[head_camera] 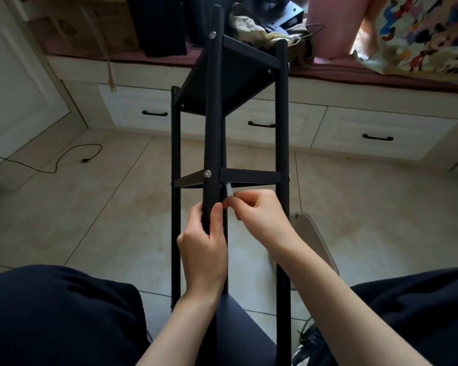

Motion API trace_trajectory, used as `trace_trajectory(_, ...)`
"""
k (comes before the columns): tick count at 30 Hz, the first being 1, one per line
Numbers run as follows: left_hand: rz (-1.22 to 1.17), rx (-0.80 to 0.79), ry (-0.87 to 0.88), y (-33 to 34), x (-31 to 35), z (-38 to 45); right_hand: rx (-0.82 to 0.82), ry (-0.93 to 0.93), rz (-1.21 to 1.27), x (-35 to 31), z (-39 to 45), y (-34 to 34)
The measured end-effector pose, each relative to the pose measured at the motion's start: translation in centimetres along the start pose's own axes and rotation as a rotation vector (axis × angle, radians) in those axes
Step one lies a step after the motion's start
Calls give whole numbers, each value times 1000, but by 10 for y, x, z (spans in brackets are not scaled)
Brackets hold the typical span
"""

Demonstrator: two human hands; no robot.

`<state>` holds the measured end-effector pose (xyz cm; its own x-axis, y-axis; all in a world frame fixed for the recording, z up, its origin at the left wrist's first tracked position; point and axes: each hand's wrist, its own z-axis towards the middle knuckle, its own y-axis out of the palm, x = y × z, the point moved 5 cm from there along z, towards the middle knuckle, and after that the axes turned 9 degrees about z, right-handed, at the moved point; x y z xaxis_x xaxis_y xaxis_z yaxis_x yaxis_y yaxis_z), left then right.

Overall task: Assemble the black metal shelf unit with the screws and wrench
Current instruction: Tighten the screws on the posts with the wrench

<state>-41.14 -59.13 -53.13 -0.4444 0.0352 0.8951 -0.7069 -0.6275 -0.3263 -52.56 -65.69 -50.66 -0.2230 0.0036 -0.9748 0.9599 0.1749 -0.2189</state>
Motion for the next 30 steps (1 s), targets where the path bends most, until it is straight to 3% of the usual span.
trace_trajectory(7,12,3,-13,-2,-3,2,50,-129,-99,-8,0,5)
trace_trajectory(25,-17,-7,-19,-5,-2,1,252,-265,19,9,9,34)
trace_trajectory(30,-20,-12,-31,-7,-3,2,242,-284,56,10,13,40)
